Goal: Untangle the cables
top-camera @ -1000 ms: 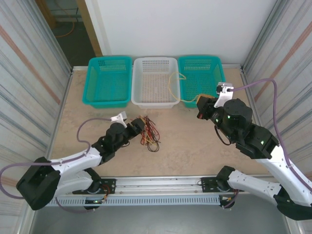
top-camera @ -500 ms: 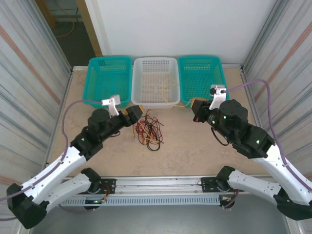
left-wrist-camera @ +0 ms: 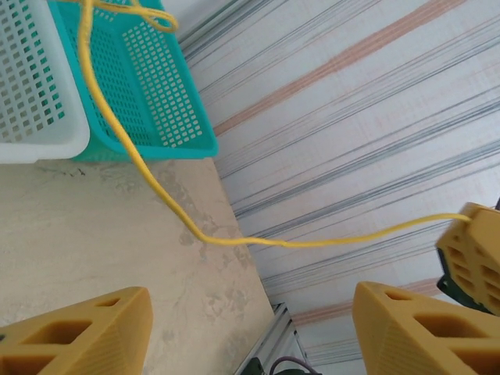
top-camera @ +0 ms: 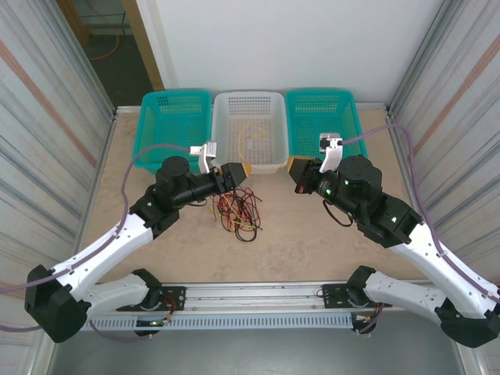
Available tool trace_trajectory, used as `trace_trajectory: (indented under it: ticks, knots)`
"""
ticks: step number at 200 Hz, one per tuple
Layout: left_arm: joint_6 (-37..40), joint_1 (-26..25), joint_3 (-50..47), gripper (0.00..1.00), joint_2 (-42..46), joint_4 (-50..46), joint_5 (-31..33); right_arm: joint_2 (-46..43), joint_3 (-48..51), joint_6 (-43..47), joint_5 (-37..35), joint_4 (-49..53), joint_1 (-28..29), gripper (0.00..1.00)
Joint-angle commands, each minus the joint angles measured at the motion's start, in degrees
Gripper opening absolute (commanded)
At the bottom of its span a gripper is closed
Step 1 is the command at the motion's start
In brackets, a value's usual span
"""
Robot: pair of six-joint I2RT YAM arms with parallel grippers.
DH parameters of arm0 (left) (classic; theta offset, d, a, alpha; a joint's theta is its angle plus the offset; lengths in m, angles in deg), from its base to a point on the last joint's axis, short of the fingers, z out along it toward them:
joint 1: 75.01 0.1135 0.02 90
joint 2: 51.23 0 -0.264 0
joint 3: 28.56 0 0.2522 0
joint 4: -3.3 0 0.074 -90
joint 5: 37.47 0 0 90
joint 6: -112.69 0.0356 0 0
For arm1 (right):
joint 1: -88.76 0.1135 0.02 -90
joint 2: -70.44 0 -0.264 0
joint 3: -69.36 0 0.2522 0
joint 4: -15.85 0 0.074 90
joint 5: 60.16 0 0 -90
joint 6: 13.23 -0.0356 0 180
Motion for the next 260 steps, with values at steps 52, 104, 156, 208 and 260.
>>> trace_trajectory:
  ticks: [52,104,156,208,260]
  knots:
    - [-3.74,1.05,1.40,0.58,-4.04,6.78,-1.28,0.70,1.80,-2.18,1.72,-5.57,1.65,0.00]
    - [-5.30,2.79,2.32,0.42,-6.02,8.93,-1.03,0.95,2.26,-1.88,2.07,-6.53,2.64,0.00]
    - [-8.83,7.85,2.89,0.00,-5.83,10.98,-0.05,0.62,3.63,-2.16,1.82,-6.51,3.08,0.00]
    - [-10.45,20.10,6.35,0.00,-3.47,13.35,0.48,-2.41,8.51,-4.62,2.26,-6.21,3.21,0.00]
    - [-7.36,24.11,11.50,0.00,-5.12,11.45,-0.72,-1.05,8.81,-4.66,0.90,-3.28,6.31,0.18]
